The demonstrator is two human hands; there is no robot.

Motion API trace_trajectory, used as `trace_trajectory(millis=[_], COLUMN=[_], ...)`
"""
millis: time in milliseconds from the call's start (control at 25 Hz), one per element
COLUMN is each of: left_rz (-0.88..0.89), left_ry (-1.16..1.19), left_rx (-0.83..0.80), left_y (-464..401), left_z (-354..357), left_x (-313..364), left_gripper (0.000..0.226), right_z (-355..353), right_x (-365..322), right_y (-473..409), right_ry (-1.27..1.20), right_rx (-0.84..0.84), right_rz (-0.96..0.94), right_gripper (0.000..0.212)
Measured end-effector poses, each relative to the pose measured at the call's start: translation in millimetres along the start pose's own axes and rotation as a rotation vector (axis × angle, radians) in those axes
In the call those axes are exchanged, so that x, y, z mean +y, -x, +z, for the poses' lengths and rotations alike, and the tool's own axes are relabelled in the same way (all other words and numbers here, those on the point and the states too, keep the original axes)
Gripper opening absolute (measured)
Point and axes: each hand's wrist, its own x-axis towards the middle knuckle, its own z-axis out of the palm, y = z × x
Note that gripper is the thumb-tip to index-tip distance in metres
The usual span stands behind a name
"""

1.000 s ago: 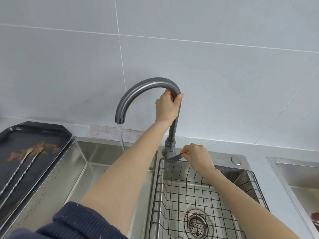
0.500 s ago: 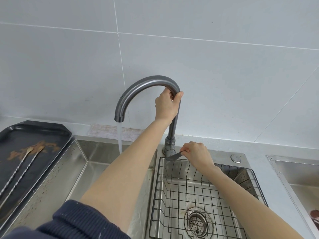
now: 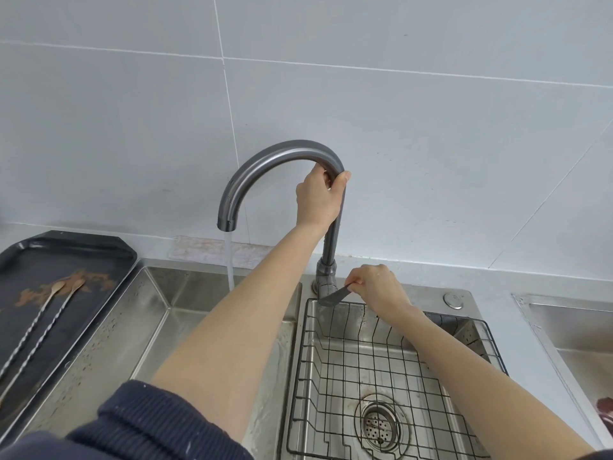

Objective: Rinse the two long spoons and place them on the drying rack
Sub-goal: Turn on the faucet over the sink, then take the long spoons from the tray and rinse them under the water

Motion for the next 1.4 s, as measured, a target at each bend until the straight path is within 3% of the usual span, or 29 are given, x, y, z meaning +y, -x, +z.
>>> trace_trajectory(millis=[200, 400, 600, 880, 1000, 1400], left_rz=[-0.011, -0.045, -0.052, 0.112, 0.133, 0.161], left_ry=[0.009, 0.005, 0.022, -0.615, -0.777, -0.815], left_rx=[-0.004, -0.046, -0.148, -0.387, -0.454, -0.551], left_y=[2, 4, 22, 57, 73, 117], left_z=[-1, -3, -15, -34, -43, -91], left_x=[1, 6, 3, -33, -44, -82], left_gripper=[0.027, 0.010, 0.035, 0.065, 0.069, 0.069], right_z=[0, 4, 7, 3, 4, 26], right_x=[-2, -3, -6, -16, -21, -55], right_y=[2, 6, 11, 21, 32, 69], right_ry=[0.015, 0.103, 0.135, 0.191, 0.185, 0.207], right_rx=[0.020, 0.032, 0.016, 0.009, -0.013, -0.014], right_rz=[-0.002, -0.017, -0.043, -0.132, -0.141, -0.093], right_gripper=[0.021, 0.025, 0.032, 0.064, 0.072, 0.074])
